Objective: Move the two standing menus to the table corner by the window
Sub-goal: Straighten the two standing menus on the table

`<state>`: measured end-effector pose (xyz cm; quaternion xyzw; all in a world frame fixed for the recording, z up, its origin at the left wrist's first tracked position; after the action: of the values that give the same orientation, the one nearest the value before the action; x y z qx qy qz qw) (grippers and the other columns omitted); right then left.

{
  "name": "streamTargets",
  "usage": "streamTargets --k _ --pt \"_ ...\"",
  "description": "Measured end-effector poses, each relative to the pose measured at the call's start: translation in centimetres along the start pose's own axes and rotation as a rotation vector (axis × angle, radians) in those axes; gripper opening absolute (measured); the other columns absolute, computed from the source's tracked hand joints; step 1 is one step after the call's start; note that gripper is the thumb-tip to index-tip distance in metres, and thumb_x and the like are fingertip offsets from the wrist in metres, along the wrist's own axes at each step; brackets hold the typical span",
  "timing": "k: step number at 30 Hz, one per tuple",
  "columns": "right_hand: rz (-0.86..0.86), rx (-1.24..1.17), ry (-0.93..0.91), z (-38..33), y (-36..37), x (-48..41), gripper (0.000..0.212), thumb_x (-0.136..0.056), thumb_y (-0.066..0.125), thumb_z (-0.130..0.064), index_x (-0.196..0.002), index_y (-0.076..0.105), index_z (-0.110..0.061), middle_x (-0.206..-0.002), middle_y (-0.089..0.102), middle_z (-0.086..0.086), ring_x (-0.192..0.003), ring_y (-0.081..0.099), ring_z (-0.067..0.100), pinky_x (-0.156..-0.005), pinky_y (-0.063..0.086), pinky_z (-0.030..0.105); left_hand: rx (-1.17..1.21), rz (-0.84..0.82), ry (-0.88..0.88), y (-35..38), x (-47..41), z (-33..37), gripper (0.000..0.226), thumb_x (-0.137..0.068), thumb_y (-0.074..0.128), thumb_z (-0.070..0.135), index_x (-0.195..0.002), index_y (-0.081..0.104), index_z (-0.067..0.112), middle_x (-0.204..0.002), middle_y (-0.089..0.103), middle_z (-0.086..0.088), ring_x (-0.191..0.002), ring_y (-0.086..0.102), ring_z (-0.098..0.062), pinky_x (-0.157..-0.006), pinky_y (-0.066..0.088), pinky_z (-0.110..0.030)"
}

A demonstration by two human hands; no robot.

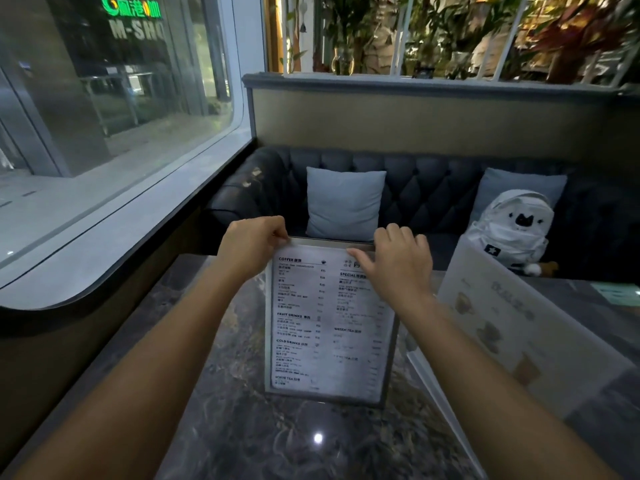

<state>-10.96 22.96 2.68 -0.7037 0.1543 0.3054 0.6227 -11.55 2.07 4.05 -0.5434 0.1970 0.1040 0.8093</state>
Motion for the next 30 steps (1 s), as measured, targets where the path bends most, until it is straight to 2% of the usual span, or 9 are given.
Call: streamTargets --k 2,5,10,16,20,22,24,26,30 --pt "-0.007 -0.008 0.001 0.3 -0.5 0.3 0.048 -0.083 0.051 -0.051 -0.082 0.056 -0.004 -0.083 0.062 0.014 -0.079 0.054 0.030 -0.071 0.037 0.040 -0.017 -0.012 0.038 0.1 -0.1 0.5 0.011 -0.083 0.058 0.025 -0.092 0.062 0.019 -0.096 0.069 -0.004 -0.090 0.060 -0.027 -0.085 0.042 -0.039" --pt "0.009 -0.020 0.005 1.2 -2.2 0.9 0.048 -0.083 0.051 -0.052 -0.092 0.057 -0.005 -0.090 0.063 0.013 -0.084 0.056 0.030 -0.075 0.037 0.040 -0.008 0.033 0.134 0.2 -0.2 2.7 0.029 -0.083 0.059 0.035 -0.109 0.057 0.021 -0.112 0.063 -0.003 -0.103 0.056 -0.025 -0.100 0.037 -0.048" --pt "0.064 0.022 0.057 4.2 -6.6 2.4 0.040 -0.085 0.052 -0.043 -0.103 0.056 -0.007 -0.097 0.062 0.013 -0.090 0.056 0.031 -0.077 0.039 0.041 0.093 0.012 0.322 1.3 -0.6 9.6 0.038 -0.084 0.057 0.037 -0.119 0.053 0.022 -0.121 0.060 -0.004 -0.110 0.053 -0.024 -0.103 0.033 -0.045" --pt "-0.004 0.111 0.199 9.5 -9.7 5.7 0.035 -0.085 0.055 -0.036 -0.103 0.055 -0.006 -0.099 0.062 0.014 -0.093 0.056 0.032 -0.078 0.039 0.041 0.187 -0.078 0.522 4.1 -0.9 18.2 0.039 -0.087 0.056 0.033 -0.123 0.050 0.021 -0.125 0.059 -0.006 -0.114 0.051 -0.026 -0.098 0.036 -0.041" --pt "-0.057 0.130 0.292 12.2 -10.7 8.4 0.033 -0.084 0.057 -0.032 -0.105 0.054 -0.007 -0.105 0.062 0.014 -0.098 0.054 0.032 -0.077 0.036 0.040 0.202 -0.163 0.634 6.7 -0.8 22.5 0.040 -0.089 0.053 0.025 -0.128 0.046 0.020 -0.125 0.059 -0.007 -0.114 0.051 -0.026 -0.103 0.035 -0.044" --pt "-0.071 0.121 0.312 13.1 -11.1 9.7 0.025 -0.085 0.056 -0.029 -0.100 0.054 -0.009 -0.102 0.062 0.012 -0.095 0.055 0.031 -0.071 0.032 0.037 0.162 -0.237 0.667 8.4 -0.7 23.8 0.041 -0.092 0.046 0.025 -0.132 0.040 0.024 -0.135 0.052 -0.006 -0.124 0.043 -0.023 -0.109 0.026 -0.045" --pt "-0.071 0.078 0.355 14.2 -11.4 10.8 0.015 -0.088 0.053 -0.027 -0.085 0.052 -0.012 -0.089 0.064 0.011 -0.085 0.057 0.032 -0.062 0.024 0.032 0.124 -0.289 0.701 9.9 -0.5 24.8 0.038 -0.095 0.041 0.026 -0.133 0.039 0.030 -0.143 0.044 -0.003 -0.132 0.035 -0.021 -0.112 0.019 -0.046" --pt "-0.093 0.029 0.415 15.3 -11.6 11.4 0.024 -0.091 0.050 -0.028 -0.073 0.047 -0.012 -0.080 0.064 0.012 -0.077 0.057 0.034 -0.057 0.022 0.032 0.171 -0.273 0.707 10.4 -0.4 25.2 0.035 -0.095 0.041 0.023 -0.129 0.047 0.030 -0.138 0.049 -0.004 -0.129 0.039 -0.023 -0.110 0.021 -0.047" --pt "-0.078 0.027 0.451 16.8 -12.1 11.8 0.028 -0.090 0.051 -0.028 -0.074 0.057 -0.006 -0.080 0.067 0.014 -0.077 0.057 0.034 -0.054 0.026 0.034 0.196 -0.188 0.692 10.2 -0.6 25.6 0.030 -0.094 0.041 0.017 -0.115 0.060 0.027 -0.104 0.066 -0.002 -0.105 0.053 -0.021 -0.110 0.018 -0.045"
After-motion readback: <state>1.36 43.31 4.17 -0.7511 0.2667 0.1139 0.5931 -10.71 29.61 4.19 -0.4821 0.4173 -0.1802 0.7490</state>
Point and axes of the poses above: each hand's wrist, its own x-axis away from the middle knuckle, its own y-axis out of the palm, z = x × y, the point moved 5 cm from there along -x, towards the middle knuckle
